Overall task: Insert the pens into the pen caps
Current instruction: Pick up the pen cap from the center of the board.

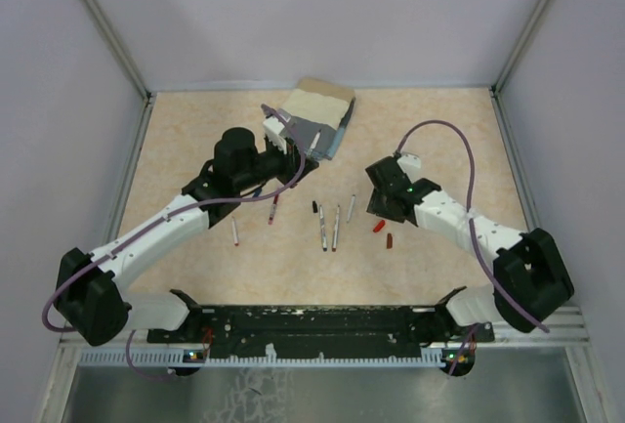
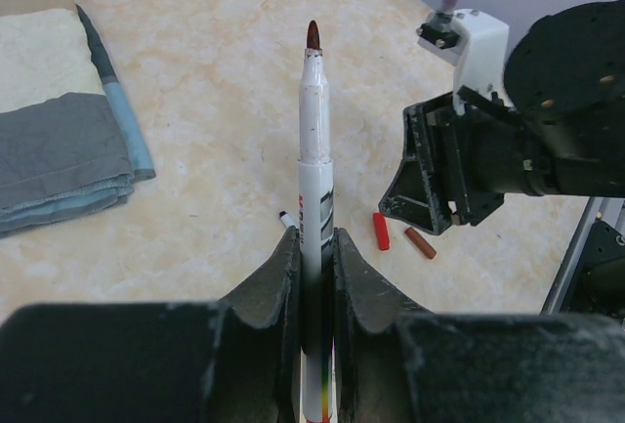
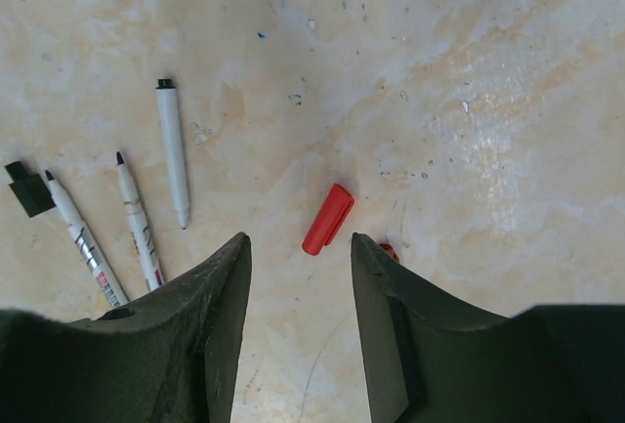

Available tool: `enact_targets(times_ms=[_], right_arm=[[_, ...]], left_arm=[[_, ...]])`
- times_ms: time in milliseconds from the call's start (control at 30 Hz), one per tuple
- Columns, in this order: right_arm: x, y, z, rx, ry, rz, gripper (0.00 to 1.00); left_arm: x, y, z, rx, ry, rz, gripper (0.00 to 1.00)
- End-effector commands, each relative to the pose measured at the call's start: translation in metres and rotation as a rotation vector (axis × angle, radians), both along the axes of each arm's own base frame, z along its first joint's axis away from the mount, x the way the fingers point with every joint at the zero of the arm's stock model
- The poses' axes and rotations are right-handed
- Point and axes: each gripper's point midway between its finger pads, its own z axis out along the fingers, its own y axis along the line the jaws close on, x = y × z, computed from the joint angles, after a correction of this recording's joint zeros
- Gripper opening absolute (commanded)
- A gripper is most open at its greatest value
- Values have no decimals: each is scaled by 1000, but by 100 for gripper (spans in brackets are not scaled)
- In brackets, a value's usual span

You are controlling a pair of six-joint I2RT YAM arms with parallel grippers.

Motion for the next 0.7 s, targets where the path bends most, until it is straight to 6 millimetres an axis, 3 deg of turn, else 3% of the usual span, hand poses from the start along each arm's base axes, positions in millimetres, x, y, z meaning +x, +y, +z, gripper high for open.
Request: enact_targets(times_ms=[0,400,667], right_arm=[[14,4,-1,-8,12,-42,45],[14,9,-42,-45,128,-75,44],[12,6,-53,-57,152,-96,43]], left_arm=[[-4,1,6,-9,-26,-24,0],[-7,0,3,0,-19,-41,0],[-7,-2,1,3,-13,-49,0]])
